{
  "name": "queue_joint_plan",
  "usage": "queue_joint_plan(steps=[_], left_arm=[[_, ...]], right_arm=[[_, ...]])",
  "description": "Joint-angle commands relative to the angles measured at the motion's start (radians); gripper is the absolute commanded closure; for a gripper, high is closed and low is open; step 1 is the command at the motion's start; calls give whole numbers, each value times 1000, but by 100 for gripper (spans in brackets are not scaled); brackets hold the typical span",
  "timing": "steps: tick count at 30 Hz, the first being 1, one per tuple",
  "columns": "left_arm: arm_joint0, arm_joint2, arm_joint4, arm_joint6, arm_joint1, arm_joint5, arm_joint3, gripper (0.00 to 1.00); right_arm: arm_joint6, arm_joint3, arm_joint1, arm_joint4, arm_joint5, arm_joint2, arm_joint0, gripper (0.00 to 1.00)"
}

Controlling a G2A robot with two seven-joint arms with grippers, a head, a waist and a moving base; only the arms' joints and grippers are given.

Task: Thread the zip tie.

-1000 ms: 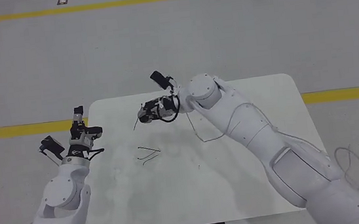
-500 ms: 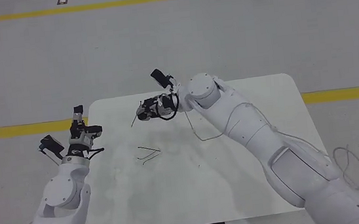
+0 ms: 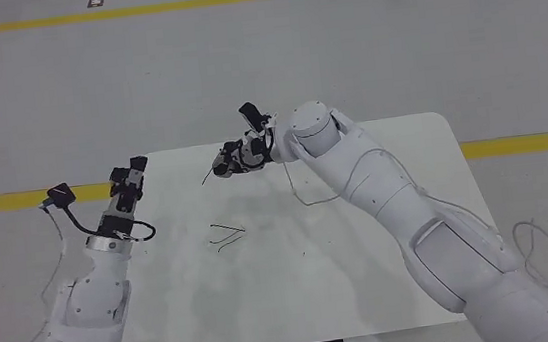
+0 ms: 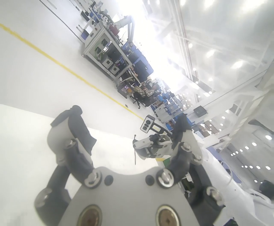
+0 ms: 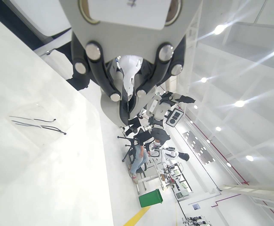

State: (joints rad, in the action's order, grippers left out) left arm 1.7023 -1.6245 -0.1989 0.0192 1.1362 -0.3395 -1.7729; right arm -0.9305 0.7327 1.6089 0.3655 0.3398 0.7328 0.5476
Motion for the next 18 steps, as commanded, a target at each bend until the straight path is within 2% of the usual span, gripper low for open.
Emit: queue_joint_plan(steps=[1,6,9,11,15,18], left_arm=[[0,0,49,0,0,0,0,0],[-2,0,45,1,0,0,-1,0],[-12,5,-56,5,-3,0,-9,0],[-16,5,-152,-4,-6,0,-8,0],[-13,21,-422,-104,-13,0,24,0],[-17,46,-551,-188,-18,0,53,0]], right_arm=[[0,0,0,0,0,0,0,100],[0,0,0,0,0,0,0,100],[34,16,-1,1,0,5,22,100],[39,11,-2,15,0,14,28,100],[29,-43,3,40,0,9,10,100],[23,-90,12,57,0,-6,-15,100]])
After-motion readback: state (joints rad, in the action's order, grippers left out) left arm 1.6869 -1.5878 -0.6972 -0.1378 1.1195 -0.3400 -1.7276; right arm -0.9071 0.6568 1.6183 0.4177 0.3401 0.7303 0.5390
